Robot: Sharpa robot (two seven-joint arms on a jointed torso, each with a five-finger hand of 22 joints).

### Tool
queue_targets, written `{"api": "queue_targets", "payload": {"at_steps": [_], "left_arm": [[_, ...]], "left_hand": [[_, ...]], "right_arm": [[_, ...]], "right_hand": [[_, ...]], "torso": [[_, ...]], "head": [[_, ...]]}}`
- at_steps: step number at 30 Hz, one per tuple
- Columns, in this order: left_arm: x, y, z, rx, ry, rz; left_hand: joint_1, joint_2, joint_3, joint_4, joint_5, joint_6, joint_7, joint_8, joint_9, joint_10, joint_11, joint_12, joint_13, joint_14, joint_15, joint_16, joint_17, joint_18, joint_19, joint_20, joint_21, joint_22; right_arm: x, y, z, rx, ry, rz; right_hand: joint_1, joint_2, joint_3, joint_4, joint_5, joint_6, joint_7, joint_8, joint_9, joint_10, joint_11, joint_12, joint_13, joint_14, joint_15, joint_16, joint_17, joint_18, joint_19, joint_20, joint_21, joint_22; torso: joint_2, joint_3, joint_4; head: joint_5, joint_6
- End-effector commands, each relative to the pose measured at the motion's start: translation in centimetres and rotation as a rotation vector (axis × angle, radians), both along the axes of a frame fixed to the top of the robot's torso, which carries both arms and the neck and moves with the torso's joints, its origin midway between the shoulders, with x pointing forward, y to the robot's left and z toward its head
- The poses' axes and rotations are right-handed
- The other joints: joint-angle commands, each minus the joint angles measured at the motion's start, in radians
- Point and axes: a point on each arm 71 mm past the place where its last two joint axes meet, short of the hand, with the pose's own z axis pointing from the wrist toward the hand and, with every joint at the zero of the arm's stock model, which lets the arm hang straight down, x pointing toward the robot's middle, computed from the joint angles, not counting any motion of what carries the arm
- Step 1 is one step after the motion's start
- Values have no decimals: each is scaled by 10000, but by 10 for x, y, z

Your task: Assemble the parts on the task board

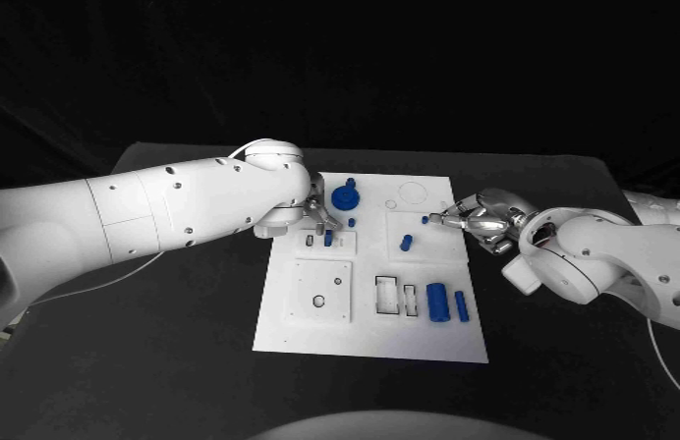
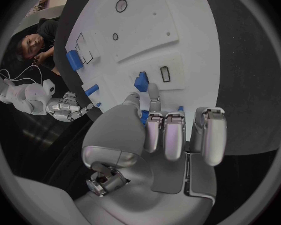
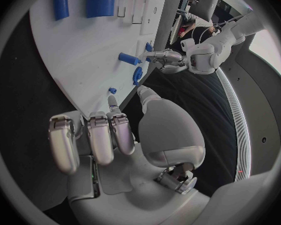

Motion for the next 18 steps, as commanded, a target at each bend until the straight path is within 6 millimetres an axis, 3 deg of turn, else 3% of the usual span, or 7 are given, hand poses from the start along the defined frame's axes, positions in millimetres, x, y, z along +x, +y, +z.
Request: {"api": "queue_targets", "payload": {"at_steps": [1,8,13,18], "left_arm": [[-1,3,-1,495,174,417],[-1,2,-2,607,312,351],[-2,1,-2,592,329,327],[-2,0,-2,523,293,318]], "left_hand": [[33,-41,-35,19,58,30,-54,-62,9,1040,-24,23,2623,1059,-37,25,2628,-149,1071,17,24,2634],[39,-56,-48,16,65,32,-55,-65,12,1040,-23,23,2623,1059,-37,25,2628,-149,1071,18,24,2634],[301,-203,-93,-11,81,39,-70,-97,32,1040,-35,23,2623,1059,-43,25,2628,-149,1071,18,24,2634],[758,-315,-194,-7,-779,101,-73,-149,77,1040,-37,23,2623,1059,-48,25,2628,-149,1071,9,24,2634]], "right_arm": [[-1,2,-1,-68,43,158],[-1,1,-1,-82,58,142],[-1,1,-1,-87,62,135],[-1,1,-1,-87,63,142]], "right_hand": [[-17,99,-56,20,-47,-66,28,38,-17,1057,43,28,2634,1025,82,41,2632,-66,1029,77,45,2634],[-4,130,-69,22,-65,-65,38,48,-20,1057,51,28,2634,1025,91,41,2632,-66,1029,87,45,2634],[-4,130,-69,22,-65,-65,38,48,-20,1057,51,28,2634,1025,91,41,2632,-66,1029,87,45,2634],[-4,130,-69,22,-65,-65,38,48,-20,1057,51,28,2634,1025,91,41,2632,-66,1029,87,45,2634]], "torso": [[-6,4,2],[-1,-1,3],[0,-2,1],[-1,4,5]], "head": [[-4,-11],[-15,-23],[-6,-13],[3,-25]]}}
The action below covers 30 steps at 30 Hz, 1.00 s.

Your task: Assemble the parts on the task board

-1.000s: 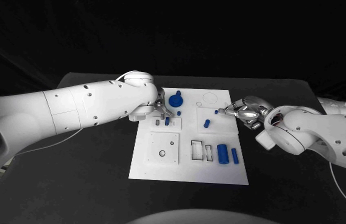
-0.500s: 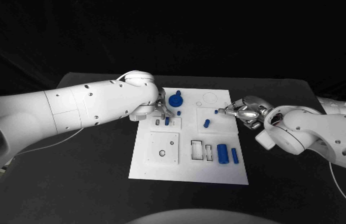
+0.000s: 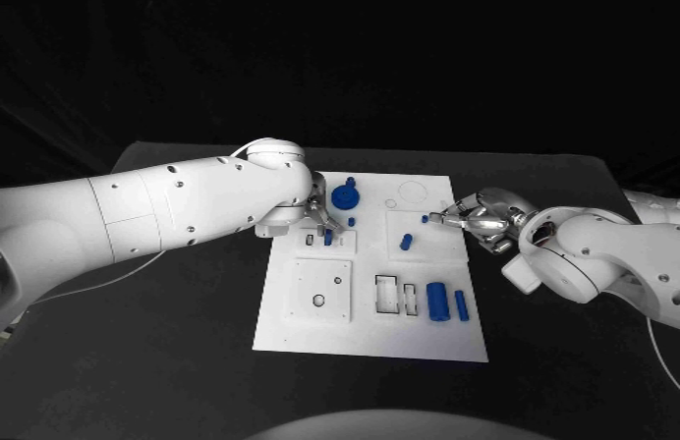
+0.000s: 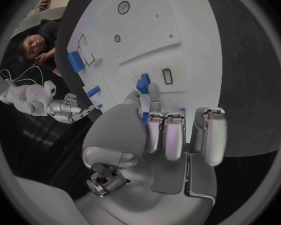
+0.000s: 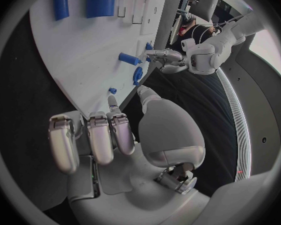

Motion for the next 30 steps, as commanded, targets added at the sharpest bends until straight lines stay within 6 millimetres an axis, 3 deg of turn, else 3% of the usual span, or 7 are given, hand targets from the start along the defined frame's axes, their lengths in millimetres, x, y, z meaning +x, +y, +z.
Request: {"api": "queue_targets", "payload": {"at_steps": [1,11,26,30], "left_arm": [[-1,3,-1,487,132,400],[-1,3,-1,490,163,357],[-2,2,-1,430,251,321],[-2,1,-2,382,339,270]], "left_hand": [[192,-27,-78,-25,-326,72,-35,-50,23,1040,-41,23,2622,1059,-48,25,2630,-149,1071,8,24,2634],[484,-85,-95,-54,-419,89,-54,-75,44,1040,-52,23,2622,1059,-50,25,2630,-149,1071,-2,24,2634],[1030,37,26,-61,-442,92,-82,-146,61,1040,-75,23,2622,1059,-63,25,2630,-149,1071,-20,24,2634],[1386,30,142,-85,-195,81,-98,-193,67,1040,-91,23,2622,1059,-80,25,2630,-149,1071,-22,24,2634]], "right_arm": [[-1,1,-1,-74,49,150],[-1,1,-1,-83,50,135],[0,1,-1,-90,34,130],[0,1,-1,-92,30,129]], "right_hand": [[-4,130,-40,-6,-65,-64,38,48,-9,1058,52,28,2634,1062,54,41,2633,-67,1065,51,45,2630],[0,141,-46,-5,-70,-65,41,52,-11,1058,55,28,2634,1062,58,41,2633,-67,1065,55,45,2630],[0,142,-47,-4,-70,-65,42,52,-11,1058,55,28,2634,1062,58,41,2633,-67,1065,55,45,2630],[-3,159,-51,3,-64,-66,45,55,-12,1058,58,28,2634,1062,61,41,2633,-67,1065,58,45,2630]], "torso": [[1,3,3],[1,-2,-4],[1,1,-4],[0,-2,-4]], "head": [[9,-4],[1,-17],[7,-20],[1,-24]]}}
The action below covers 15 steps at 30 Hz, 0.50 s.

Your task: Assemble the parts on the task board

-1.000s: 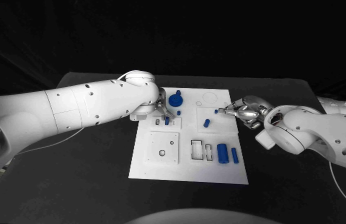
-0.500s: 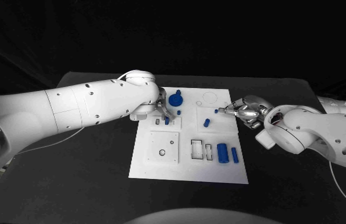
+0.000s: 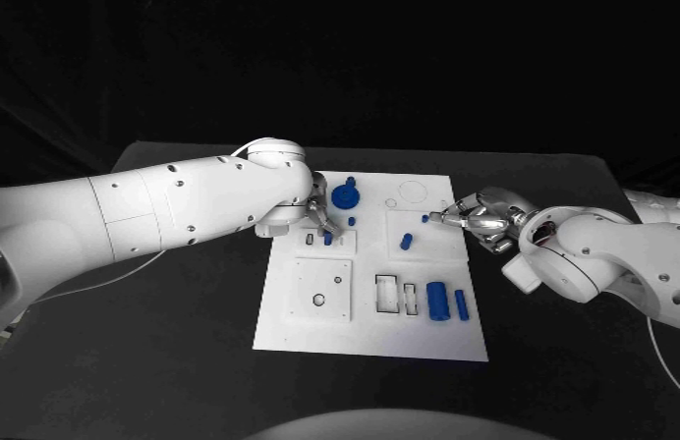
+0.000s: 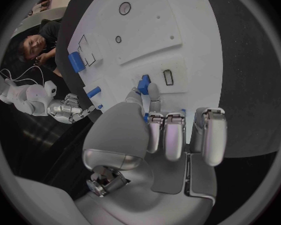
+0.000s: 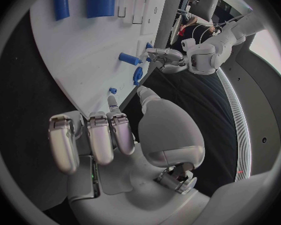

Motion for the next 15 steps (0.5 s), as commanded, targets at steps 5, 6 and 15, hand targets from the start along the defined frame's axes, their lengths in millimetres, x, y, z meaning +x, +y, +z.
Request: {"api": "queue_targets", "payload": {"at_steps": [5,6,15], "left_arm": [[-2,1,-1,339,299,271],[-2,0,-1,334,300,272],[-2,0,-2,289,318,272]], "left_hand": [[285,1,94,29,302,11,-25,-100,11,1046,-97,19,2600,1059,-83,25,2633,-149,1071,-24,24,2634],[293,0,97,34,326,12,-24,-103,11,1046,-96,19,2600,1059,-84,25,2633,-149,1071,-25,24,2634],[313,8,114,54,420,11,-20,-117,10,1046,-94,19,2600,1059,-84,25,2633,-149,1071,-25,24,2634]], "right_arm": [[0,1,-1,-76,19,135],[0,1,-1,-77,19,135],[0,1,-1,-85,18,121]], "right_hand": [[-3,81,-53,5,-25,-35,15,56,-13,1057,59,28,2635,1061,61,41,2635,-66,1065,59,45,2630],[-3,81,-53,5,-25,-35,15,56,-13,1057,59,28,2635,1061,61,41,2635,-66,1065,59,45,2630],[-3,96,-55,11,-20,-34,18,59,-15,1057,62,28,2635,1061,64,41,2635,-66,1065,62,45,2630]], "torso": [[5,-4,-2],[5,-4,-2],[0,0,4]], "head": [[-17,-11],[-17,-11],[-20,-27]]}}
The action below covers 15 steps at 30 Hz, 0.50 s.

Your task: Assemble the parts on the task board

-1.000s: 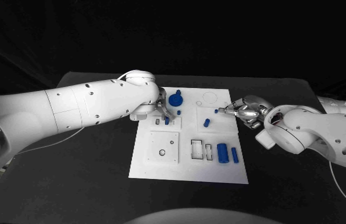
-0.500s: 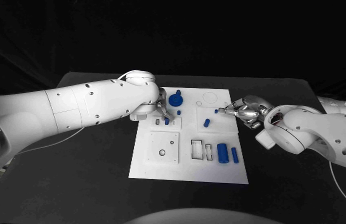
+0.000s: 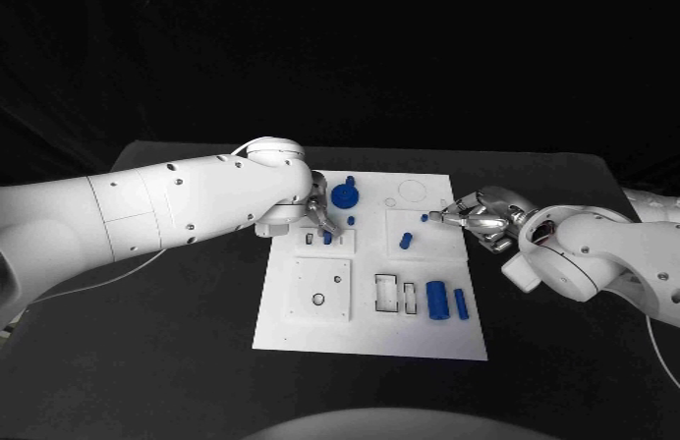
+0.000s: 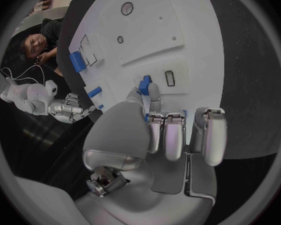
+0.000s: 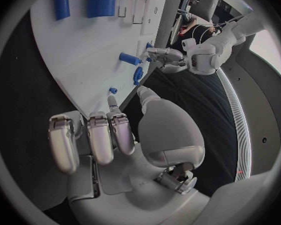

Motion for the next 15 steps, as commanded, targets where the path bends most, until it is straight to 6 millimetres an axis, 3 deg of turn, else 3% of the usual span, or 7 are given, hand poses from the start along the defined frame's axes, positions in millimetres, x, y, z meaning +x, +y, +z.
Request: {"api": "queue_targets", "payload": {"at_steps": [1,4,9,13,15], "left_arm": [[-2,1,-2,345,223,250],[-2,1,-2,292,257,257],[-2,1,-2,232,292,263],[-2,1,-2,204,262,262],[-1,1,-2,179,251,265]], "left_hand": [[95,-10,75,10,131,11,-21,-68,11,1024,-70,-55,2603,1059,-84,25,2633,-149,1071,-26,24,2634],[167,-52,109,12,451,8,-23,-99,12,1024,-72,-55,2603,1059,-86,25,2633,-149,1071,-27,24,2634],[380,-180,243,6,1342,3,-39,-168,13,1024,-86,-55,2603,1059,-96,25,2633,-149,1071,-29,24,2634],[538,-265,359,-5,1718,3,-49,-202,16,1024,-96,-55,2603,1059,-103,25,2633,-149,1071,-28,24,2634],[547,-271,368,-4,1742,5,-49,-204,17,1024,-96,-55,2603,1059,-104,25,2633,-149,1071,-28,24,2634]], "right_arm": [[0,1,-1,-76,18,127],[0,1,-1,-76,18,132],[0,1,-1,-77,11,129],[0,1,-1,-80,9,122],[0,1,-1,-81,8,118]], "right_hand": [[-3,97,-55,11,-20,-34,18,59,-15,1058,62,28,2635,1061,64,41,2627,-67,1065,62,45,2632],[-3,97,-55,11,-20,-34,18,59,-15,1058,62,28,2635,1061,64,41,2627,-67,1065,62,45,2632],[-3,97,-55,11,-20,-34,18,59,-15,1058,62,28,2635,1061,64,41,2627,-67,1065,62,45,2632],[-2,111,-57,14,-16,-35,21,61,-16,1058,65,28,2635,1061,66,41,2627,-67,1065,65,45,2632],[-2,111,-57,14,-16,-35,21,61,-16,1058,65,28,2635,1061,66,41,2627,-67,1065,65,45,2632]], "torso": [[-4,2,8],[-6,0,7],[-4,-1,7],[-2,0,10],[-2,1,10]], "head": [[2,-6],[3,-1],[-1,1],[-1,-7],[-1,-7]]}}
